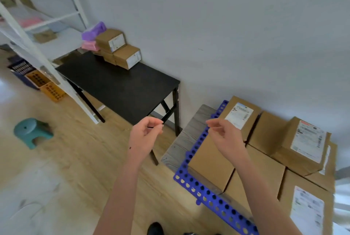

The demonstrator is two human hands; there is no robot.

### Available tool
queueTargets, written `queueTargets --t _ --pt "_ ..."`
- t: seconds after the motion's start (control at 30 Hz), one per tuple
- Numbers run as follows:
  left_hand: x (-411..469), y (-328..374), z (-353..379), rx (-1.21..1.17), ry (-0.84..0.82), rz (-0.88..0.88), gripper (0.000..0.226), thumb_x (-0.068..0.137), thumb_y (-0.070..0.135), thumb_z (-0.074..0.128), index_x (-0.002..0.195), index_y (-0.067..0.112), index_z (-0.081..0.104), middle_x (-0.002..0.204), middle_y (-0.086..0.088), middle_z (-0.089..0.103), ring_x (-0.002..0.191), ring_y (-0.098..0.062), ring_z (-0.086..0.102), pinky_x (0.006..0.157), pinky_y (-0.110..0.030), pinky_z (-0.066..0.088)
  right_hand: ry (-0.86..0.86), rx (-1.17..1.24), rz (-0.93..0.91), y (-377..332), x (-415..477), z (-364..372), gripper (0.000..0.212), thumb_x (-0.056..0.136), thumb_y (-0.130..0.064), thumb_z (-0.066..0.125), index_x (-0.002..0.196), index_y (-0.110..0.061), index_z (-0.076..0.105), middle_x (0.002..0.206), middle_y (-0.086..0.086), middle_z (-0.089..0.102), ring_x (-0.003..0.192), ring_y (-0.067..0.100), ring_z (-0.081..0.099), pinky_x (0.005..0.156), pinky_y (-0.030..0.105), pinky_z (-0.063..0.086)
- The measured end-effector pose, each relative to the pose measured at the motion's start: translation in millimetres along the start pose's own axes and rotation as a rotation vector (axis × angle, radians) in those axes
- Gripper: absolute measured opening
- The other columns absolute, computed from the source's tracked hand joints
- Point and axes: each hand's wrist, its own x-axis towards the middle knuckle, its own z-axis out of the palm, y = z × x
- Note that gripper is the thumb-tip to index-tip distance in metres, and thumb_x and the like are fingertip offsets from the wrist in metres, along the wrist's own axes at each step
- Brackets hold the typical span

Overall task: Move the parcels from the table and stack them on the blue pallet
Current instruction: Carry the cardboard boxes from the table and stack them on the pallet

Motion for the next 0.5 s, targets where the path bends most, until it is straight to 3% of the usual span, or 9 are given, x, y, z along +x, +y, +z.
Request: queueTargets --t 0.27,0.43,0.5 --pt "26.1 -36.8 -108.1 -0.025 0.082 -0.039 0.015 0.086 0.013 0.062 0.084 0.028 0.065 0.078 0.017 0.067 0.074 0.003 0.064 0.067 -0.019 0.050 -0.153 0.002 -0.064 -69.2 22.1 112.4 0.027 0.092 -0.013 0.057 0.096 -0.039 0.060 0.094 -0.020 0.062 0.085 -0.010 0.058 0.070 0.007 0.043" --pt "34.1 -66.5 -148.1 -0.088 0.138 -0.124 0.010 0.085 0.012 0.063 0.083 0.022 0.066 0.085 0.002 0.068 0.086 -0.019 0.066 0.080 -0.034 0.054 -0.291 -0.021 -0.103 -97.8 36.1 168.0 0.023 0.092 -0.013 0.057 0.098 -0.034 0.063 0.097 -0.015 0.066 0.092 0.001 0.061 0.082 0.018 0.048" --pt "42.0 -77.6 -162.0 -0.107 0.164 -0.152 0.011 0.085 0.010 0.063 0.083 0.021 0.065 0.087 -0.001 0.068 0.087 -0.024 0.066 0.082 -0.039 0.055 -0.348 -0.049 -0.119 -106.1 46.6 186.3 0.024 0.092 -0.013 0.058 0.098 -0.036 0.063 0.097 -0.016 0.066 0.092 0.000 0.061 0.080 0.014 0.047"
